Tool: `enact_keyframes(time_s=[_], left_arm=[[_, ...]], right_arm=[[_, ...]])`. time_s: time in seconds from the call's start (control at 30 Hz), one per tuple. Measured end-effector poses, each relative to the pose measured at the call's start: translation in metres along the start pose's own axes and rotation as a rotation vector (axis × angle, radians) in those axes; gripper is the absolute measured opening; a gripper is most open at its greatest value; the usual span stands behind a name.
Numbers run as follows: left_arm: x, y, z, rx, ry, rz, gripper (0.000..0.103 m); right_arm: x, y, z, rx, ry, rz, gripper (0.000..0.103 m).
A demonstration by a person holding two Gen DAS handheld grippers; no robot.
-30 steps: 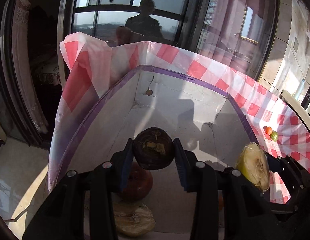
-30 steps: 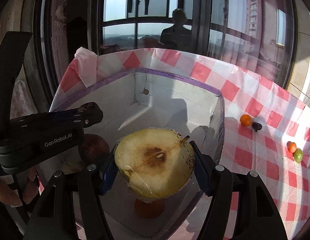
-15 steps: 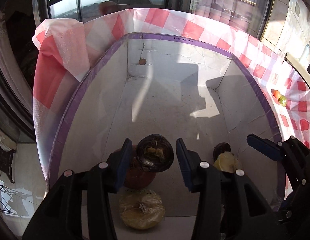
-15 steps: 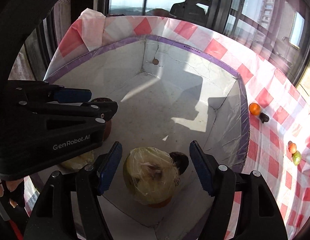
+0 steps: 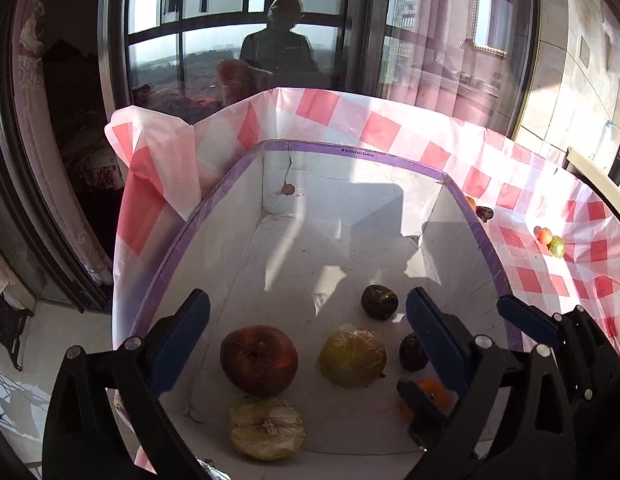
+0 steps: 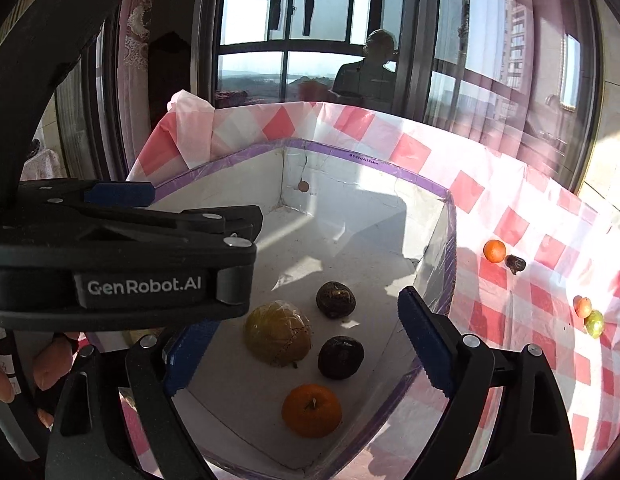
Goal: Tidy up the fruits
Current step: 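Open the right tool to drop the halved pear while the left tool drops the dark fruit, then move both tools back toward the remaining fruits on the tablecloth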
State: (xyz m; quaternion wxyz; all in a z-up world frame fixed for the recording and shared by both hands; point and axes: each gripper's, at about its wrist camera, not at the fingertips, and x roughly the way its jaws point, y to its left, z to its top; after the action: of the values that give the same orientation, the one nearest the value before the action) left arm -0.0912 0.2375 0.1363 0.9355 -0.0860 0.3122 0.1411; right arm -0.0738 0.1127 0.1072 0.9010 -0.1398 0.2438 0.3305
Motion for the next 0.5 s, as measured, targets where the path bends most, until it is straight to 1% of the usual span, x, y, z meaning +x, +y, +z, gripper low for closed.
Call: enact_keyframes(time_s=[0.07, 0.1, 0.2, 0.27, 0.33, 0.37, 0.43, 0.5], left_arm=[[-0.022, -0.018, 0.007, 0.013, -0.108, -0.007, 0.101], [-0.034, -0.029, 0.011, 0.018, -0.161, -0.027, 0.101], [-0.060, -0.067, 0.016, 0.046, -0.288, -0.112, 0.101], [-0.068, -0.097, 0.011, 0.079, -0.350, -0.164, 0.101], [-0.062, -0.130, 0.003, 0.134, -0.358, -0.233, 0.101], [-0.055, -0.149, -0.003, 0.168, -0.340, -0.269, 0.101], [-0.032, -0.187, -0.015, 0.232, -0.268, -0.353, 0.101], [-0.003, -0.219, -0.029, 0.274, -0.190, -0.430, 0.101]], right_arm=[[-0.018, -0.017, 0.001, 0.041, -0.082, -0.036, 0.086], [-0.027, -0.027, 0.001, 0.065, -0.120, -0.051, 0.086], [-0.049, -0.070, -0.011, 0.164, -0.208, -0.114, 0.086], [-0.058, -0.106, -0.029, 0.253, -0.237, -0.155, 0.086], [-0.059, -0.148, -0.053, 0.358, -0.220, -0.205, 0.086], [-0.057, -0.167, -0.065, 0.410, -0.195, -0.233, 0.086], [-0.057, -0.211, -0.094, 0.524, -0.144, -0.295, 0.086], [-0.060, -0.248, -0.116, 0.618, -0.118, -0.355, 0.086]])
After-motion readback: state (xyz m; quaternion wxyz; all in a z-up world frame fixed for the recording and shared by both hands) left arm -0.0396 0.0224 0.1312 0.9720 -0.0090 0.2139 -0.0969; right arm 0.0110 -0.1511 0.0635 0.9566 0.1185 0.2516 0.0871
